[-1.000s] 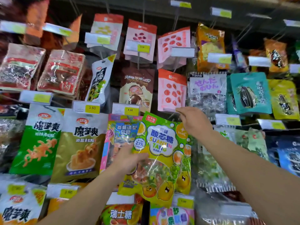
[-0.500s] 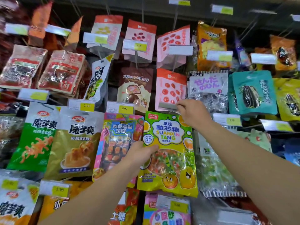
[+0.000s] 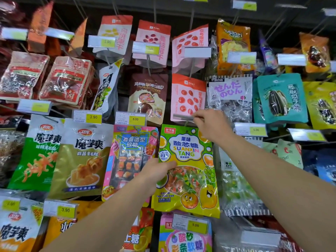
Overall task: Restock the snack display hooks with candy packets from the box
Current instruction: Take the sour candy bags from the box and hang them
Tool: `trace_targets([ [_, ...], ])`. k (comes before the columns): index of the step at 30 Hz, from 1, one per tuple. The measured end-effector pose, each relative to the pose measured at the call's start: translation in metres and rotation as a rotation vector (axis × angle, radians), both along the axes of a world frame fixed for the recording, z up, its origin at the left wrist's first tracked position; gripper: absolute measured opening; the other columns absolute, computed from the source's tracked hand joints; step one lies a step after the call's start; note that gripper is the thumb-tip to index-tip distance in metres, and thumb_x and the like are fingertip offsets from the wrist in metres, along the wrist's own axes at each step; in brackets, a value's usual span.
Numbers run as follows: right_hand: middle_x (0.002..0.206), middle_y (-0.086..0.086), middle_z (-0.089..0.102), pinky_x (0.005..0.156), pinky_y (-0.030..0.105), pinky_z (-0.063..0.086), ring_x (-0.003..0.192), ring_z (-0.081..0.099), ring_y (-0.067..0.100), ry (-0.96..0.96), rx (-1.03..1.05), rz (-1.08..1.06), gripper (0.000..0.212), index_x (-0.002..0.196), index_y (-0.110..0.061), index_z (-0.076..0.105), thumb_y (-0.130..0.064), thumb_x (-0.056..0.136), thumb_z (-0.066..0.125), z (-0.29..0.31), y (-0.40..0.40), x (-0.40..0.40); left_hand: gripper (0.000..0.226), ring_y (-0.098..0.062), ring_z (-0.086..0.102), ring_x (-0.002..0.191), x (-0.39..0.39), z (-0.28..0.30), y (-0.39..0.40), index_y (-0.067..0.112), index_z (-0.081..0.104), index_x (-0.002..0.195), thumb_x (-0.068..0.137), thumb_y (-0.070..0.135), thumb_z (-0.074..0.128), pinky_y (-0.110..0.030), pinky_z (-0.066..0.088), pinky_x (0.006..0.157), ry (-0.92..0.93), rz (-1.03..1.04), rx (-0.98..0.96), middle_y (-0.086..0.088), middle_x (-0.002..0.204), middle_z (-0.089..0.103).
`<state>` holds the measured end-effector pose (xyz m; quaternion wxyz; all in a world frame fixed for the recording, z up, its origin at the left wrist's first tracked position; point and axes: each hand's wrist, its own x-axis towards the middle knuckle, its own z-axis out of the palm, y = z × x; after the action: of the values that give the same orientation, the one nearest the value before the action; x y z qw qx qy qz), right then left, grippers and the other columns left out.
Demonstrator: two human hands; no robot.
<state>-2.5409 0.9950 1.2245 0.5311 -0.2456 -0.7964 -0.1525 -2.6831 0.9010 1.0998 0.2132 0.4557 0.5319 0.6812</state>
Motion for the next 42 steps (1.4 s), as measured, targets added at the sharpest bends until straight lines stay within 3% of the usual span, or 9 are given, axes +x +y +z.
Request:
trace_targets([
  [15, 0.111, 0.005, 0.072, 0.089, 0.045, 0.053, 0.104, 0.063, 0.031, -0.024, 0.039, 0.002, 0.025, 0.114, -0.024, 0.072, -0.024, 0.091, 0.06, -0.008, 0.006, -0.001, 0.079, -0.031, 0.031, 0.141, -0.004, 0.005, 0.007, 0.005, 0.024, 0.15, 0.09, 0.033, 0.067, -0.048, 0.031, 0.108, -0.001, 0.047, -0.067, -0.011, 0.155, 0.031],
  [18, 0.117, 0.004, 0.067, 0.088, 0.041, 0.051, 0.106, 0.058, 0.031, -0.035, 0.113, -0.034, 0.028, 0.116, -0.018, 0.069, -0.017, 0.091, 0.059, -0.023, 0.003, 0.0, 0.051, -0.026, 0.046, 0.118, -0.006, 0.001, 0.01, 0.005, 0.047, 0.131, 0.091, 0.029, 0.068, -0.037, 0.035, 0.09, 0.009, 0.084, -0.074, -0.007, 0.129, 0.053],
  [20, 0.12, 0.002, 0.061, 0.088, 0.036, 0.046, 0.11, 0.052, 0.027, 0.036, 0.09, -0.013, 0.025, 0.113, -0.016, 0.067, -0.016, 0.09, 0.059, -0.044, 0.001, 0.0, 0.027, -0.022, 0.051, 0.105, -0.004, -0.003, 0.013, 0.01, 0.057, 0.111, 0.091, 0.024, 0.067, -0.034, 0.035, 0.087, 0.018, 0.06, -0.047, 0.0, 0.111, 0.063],
  [21, 0.121, 0.001, 0.059, 0.089, 0.035, 0.044, 0.112, 0.05, 0.025, 0.061, 0.042, 0.008, 0.023, 0.111, -0.017, 0.066, -0.017, 0.089, 0.06, -0.06, 0.001, 0.0, 0.024, -0.023, 0.05, 0.108, -0.002, -0.007, 0.013, 0.013, 0.056, 0.109, 0.092, 0.024, 0.067, -0.035, 0.035, 0.089, 0.019, 0.066, -0.049, 0.003, 0.106, 0.062],
  [24, 0.132, -0.002, 0.053, 0.096, 0.035, 0.041, 0.123, 0.044, 0.021, -0.024, -0.123, 0.019, 0.03, 0.117, -0.022, 0.063, -0.024, 0.087, 0.061, -0.111, 0.01, -0.004, 0.053, -0.022, 0.046, 0.121, 0.0, -0.019, 0.013, 0.003, 0.047, 0.135, 0.093, 0.03, 0.065, -0.036, 0.034, 0.098, 0.03, 0.103, 0.003, 0.002, 0.116, 0.055],
  [28, 0.157, -0.006, 0.032, 0.116, 0.037, 0.025, 0.142, 0.027, 0.02, -0.195, -0.192, -0.012, 0.061, 0.145, -0.028, 0.044, -0.036, 0.087, 0.061, -0.156, 0.022, -0.006, 0.034, -0.018, 0.057, 0.085, -0.014, -0.036, 0.018, 0.013, 0.055, 0.097, 0.083, 0.038, 0.073, -0.031, 0.044, 0.07, 0.33, 0.349, -0.009, 0.0, 0.095, 0.059],
  [32, 0.162, -0.006, 0.018, 0.119, 0.038, 0.019, 0.148, 0.015, 0.021, -0.243, -0.185, -0.06, 0.066, 0.151, -0.03, 0.032, -0.041, 0.091, 0.056, -0.159, 0.024, -0.009, 0.071, -0.028, 0.063, 0.092, -0.02, -0.051, 0.021, 0.015, 0.037, 0.136, 0.081, 0.038, 0.076, -0.032, 0.045, 0.071, 0.564, 0.485, 0.017, -0.007, 0.111, 0.065],
  [37, 0.164, -0.006, 0.014, 0.12, 0.042, 0.022, 0.149, 0.012, 0.02, -0.26, -0.252, -0.085, 0.064, 0.152, -0.03, 0.029, -0.039, 0.093, 0.053, -0.155, 0.032, -0.015, 0.059, -0.024, 0.053, 0.125, -0.024, -0.055, 0.032, 0.023, 0.046, 0.143, 0.089, 0.029, 0.068, -0.031, 0.041, 0.1, 0.774, 0.465, -0.005, -0.006, 0.139, 0.055],
  [42, 0.165, -0.005, 0.008, 0.119, 0.044, 0.026, 0.15, 0.009, 0.023, -0.284, -0.289, -0.128, 0.067, 0.153, -0.028, 0.024, -0.041, 0.094, 0.053, -0.158, 0.038, -0.025, 0.069, -0.035, 0.058, 0.107, -0.026, -0.053, 0.042, 0.027, 0.027, 0.153, 0.093, 0.018, 0.061, -0.036, 0.049, 0.091, 0.85, 0.407, -0.163, -0.018, 0.132, 0.047],
])
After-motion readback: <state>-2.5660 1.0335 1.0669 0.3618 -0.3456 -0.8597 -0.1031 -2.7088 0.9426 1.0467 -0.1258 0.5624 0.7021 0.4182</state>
